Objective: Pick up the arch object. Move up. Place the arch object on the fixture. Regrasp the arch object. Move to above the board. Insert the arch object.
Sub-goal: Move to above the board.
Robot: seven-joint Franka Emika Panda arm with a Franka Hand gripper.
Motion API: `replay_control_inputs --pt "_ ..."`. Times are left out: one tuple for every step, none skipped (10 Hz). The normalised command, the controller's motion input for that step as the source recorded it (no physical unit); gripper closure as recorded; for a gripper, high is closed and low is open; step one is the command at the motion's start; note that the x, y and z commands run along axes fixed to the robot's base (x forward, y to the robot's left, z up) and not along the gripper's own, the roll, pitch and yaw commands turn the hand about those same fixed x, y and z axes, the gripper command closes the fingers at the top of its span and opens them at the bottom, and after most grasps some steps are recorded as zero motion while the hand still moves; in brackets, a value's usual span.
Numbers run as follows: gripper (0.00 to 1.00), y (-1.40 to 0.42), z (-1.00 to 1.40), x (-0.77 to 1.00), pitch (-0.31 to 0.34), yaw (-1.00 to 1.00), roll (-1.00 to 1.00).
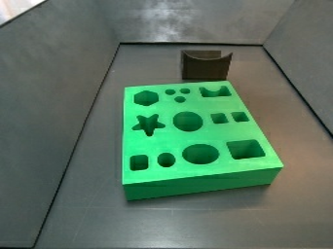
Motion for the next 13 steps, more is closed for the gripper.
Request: replay_control_inputs --pt "1.0 -0.03 0.47 0.0 0.184 0.05 -0.03" --pt "1.0 -0.02 0.29 0.02 0.189 0.08 -0.03" --pt "1.0 -1.0 0.16 -0.53 0.079 -0.2 -1.0" --pt "1.0 -1.0 0.14 -0.53 0.071 -0.19 -1.0" --pt "1.0 -1.0 0.16 -0.57 0.066 -0.19 -1.0" --pt "1.0 -1.0 0.14 -0.57 0.069 -0.18 -1.0" --pt "1.0 -1.0 0.14 -0.58 0.078 -0.18 -1.0" --pt "1.0 -1.0 0.14 -0.59 0.092 -0.17 -1.0" --pt "1.0 -1.0 0.14 -0.62 0.099 -0.16 -1.0" --pt "1.0 -0.93 0.13 -0.58 0.098 -0.16 -1.0" --pt "1.0 -0.5 0.07 -0.35 0.1 -0.14 -1.0" --pt "1.0 -0.27 0.04 -0.21 0.101 -0.13 -1.0" --pt "1.0 -0.12 0.02 -0.11 0.083 -0.1 -0.93"
